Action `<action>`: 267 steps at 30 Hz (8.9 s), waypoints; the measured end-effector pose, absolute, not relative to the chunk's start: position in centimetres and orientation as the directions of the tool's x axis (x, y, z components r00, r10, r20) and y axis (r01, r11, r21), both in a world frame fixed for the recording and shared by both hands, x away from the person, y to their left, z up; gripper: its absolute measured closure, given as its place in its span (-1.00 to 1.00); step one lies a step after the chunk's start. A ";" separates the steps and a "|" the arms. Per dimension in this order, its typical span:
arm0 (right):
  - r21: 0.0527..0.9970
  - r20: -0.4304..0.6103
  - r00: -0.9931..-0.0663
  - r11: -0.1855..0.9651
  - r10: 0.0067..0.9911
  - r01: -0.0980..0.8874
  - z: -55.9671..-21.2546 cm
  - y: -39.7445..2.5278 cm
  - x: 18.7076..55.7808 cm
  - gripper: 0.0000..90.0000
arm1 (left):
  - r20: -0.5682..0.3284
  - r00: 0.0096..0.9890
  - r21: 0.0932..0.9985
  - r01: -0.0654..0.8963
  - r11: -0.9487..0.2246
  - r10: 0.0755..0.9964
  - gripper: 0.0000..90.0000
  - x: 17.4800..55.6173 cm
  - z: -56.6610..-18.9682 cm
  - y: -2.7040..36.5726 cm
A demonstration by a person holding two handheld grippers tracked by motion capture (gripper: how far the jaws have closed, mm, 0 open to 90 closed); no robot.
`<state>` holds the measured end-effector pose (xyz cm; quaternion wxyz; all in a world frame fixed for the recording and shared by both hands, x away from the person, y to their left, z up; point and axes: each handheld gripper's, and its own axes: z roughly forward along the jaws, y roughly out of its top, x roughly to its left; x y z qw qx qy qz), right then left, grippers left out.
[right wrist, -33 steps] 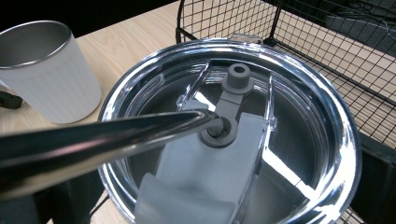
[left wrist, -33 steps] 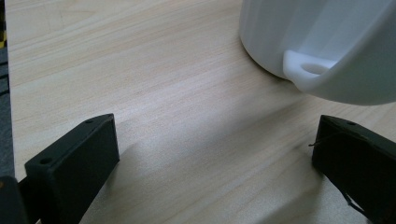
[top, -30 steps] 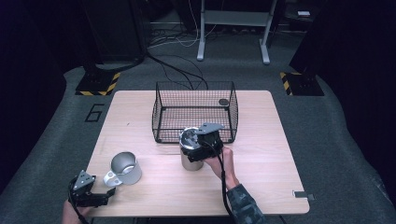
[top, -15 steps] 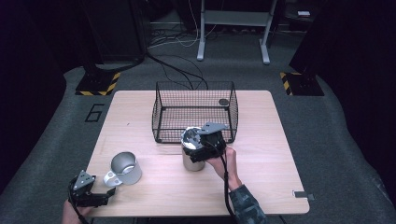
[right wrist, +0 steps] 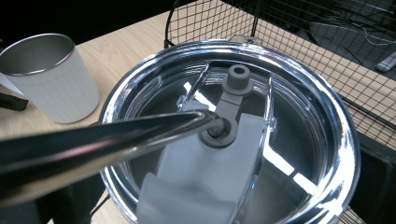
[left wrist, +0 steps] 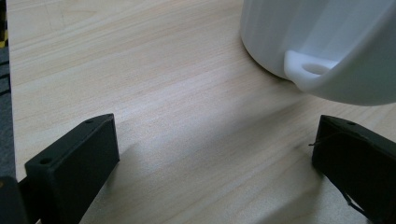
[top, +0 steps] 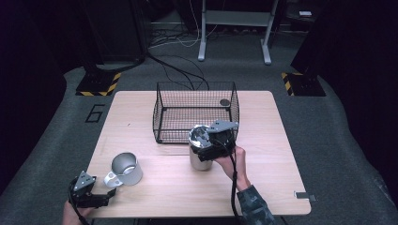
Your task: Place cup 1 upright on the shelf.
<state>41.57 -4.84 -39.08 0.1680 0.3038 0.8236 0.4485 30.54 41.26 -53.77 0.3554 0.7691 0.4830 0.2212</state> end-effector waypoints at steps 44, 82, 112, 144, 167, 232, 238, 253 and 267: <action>0.864 -0.018 -0.709 0.368 0.705 0.344 -34.2 -9.3 41.0 -0.93 | 0.000 0.430 0.761 0.586 -0.279 0.903 -0.99 30.5 -53.8 41.3; 0.869 -0.053 -0.666 0.363 0.744 0.336 -30.7 -11.0 42.4 -0.93 | -0.003 0.428 0.761 0.587 -0.276 0.904 -0.99 30.5 -53.8 41.3; 0.870 -0.068 -0.645 0.362 0.762 0.336 -28.4 -10.4 46.3 -0.93 | 0.000 0.428 0.762 0.586 -0.277 0.904 -0.99 30.5 -53.8 41.3; 0.852 -0.056 -0.576 0.340 0.816 0.398 -29.3 -9.3 52.1 -0.93 | -0.002 0.433 0.755 0.592 -0.282 0.902 -0.99 30.5 -53.7 41.3; 0.811 -0.008 -0.533 0.317 0.846 0.492 -33.1 -8.2 56.2 -0.93 | -0.001 0.434 0.754 0.592 -0.284 0.901 -0.99 30.5 -53.7 41.4; 0.729 0.021 -0.516 0.340 0.857 0.594 -37.9 -7.6 58.2 -1.00 | 0.000 0.429 0.761 0.586 -0.278 0.903 -0.99 30.5 -53.8 41.3; 0.731 -0.012 -0.513 0.358 0.859 0.581 -36.8 -7.6 57.7 -1.00 | 0.000 0.429 0.761 0.586 -0.279 0.903 -0.99 30.5 -53.8 41.3; 0.757 -0.033 -0.545 0.377 0.838 0.533 -33.6 -8.2 55.2 -1.00 | 0.000 0.429 0.762 0.585 -0.278 0.903 -0.99 30.5 -53.8 41.3; 0.780 -0.051 -0.621 0.420 0.782 0.464 -32.3 -9.5 49.6 -1.00 | 0.000 0.429 0.761 0.586 -0.278 0.903 -0.99 30.5 -53.8 41.3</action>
